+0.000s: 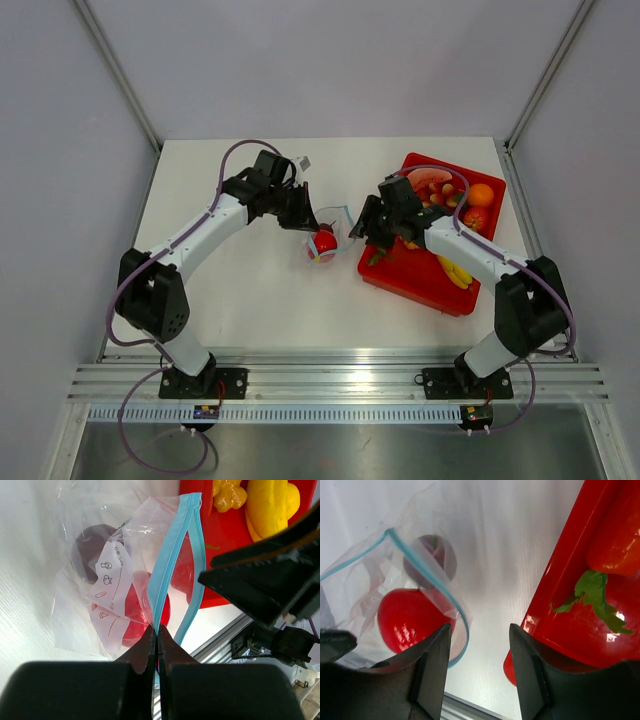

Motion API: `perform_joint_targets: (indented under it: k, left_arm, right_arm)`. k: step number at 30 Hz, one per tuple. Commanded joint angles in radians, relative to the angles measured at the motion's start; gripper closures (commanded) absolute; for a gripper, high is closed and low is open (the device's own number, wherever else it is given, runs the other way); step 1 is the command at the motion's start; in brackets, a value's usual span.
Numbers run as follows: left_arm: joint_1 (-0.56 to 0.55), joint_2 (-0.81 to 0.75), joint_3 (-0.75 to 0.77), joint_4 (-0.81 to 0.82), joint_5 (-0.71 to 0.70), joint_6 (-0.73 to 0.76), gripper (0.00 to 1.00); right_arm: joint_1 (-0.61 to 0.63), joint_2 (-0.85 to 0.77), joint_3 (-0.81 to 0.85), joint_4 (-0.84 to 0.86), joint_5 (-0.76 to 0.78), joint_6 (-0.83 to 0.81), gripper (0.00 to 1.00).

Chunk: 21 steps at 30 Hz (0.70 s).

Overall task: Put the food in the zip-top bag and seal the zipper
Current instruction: Adjust the zipper food storage bag at the center of the board.

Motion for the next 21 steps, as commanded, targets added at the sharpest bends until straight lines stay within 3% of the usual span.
perform_joint_targets:
  k: [1, 9, 21]
  left_arm:
    - [0.006, -0.054, 0.018, 0.018, 0.042, -0.001, 1.00]
    - [0.016, -0.057, 0.007, 0.026, 0.040, -0.001, 1.00]
    - [0.012, 0.052, 0.077, -0.080, -0.260, 0.048, 1.00]
  right_arm:
    - [-0.015, 0.061, 0.048, 0.078, -0.098, 0.004, 0.44]
    - [-0.013, 0.096, 0.078, 0.076, -0.100, -0.007, 1.00]
    - [-0.012, -0.001, 0.118, 0.016, -0.042, -0.043, 1.00]
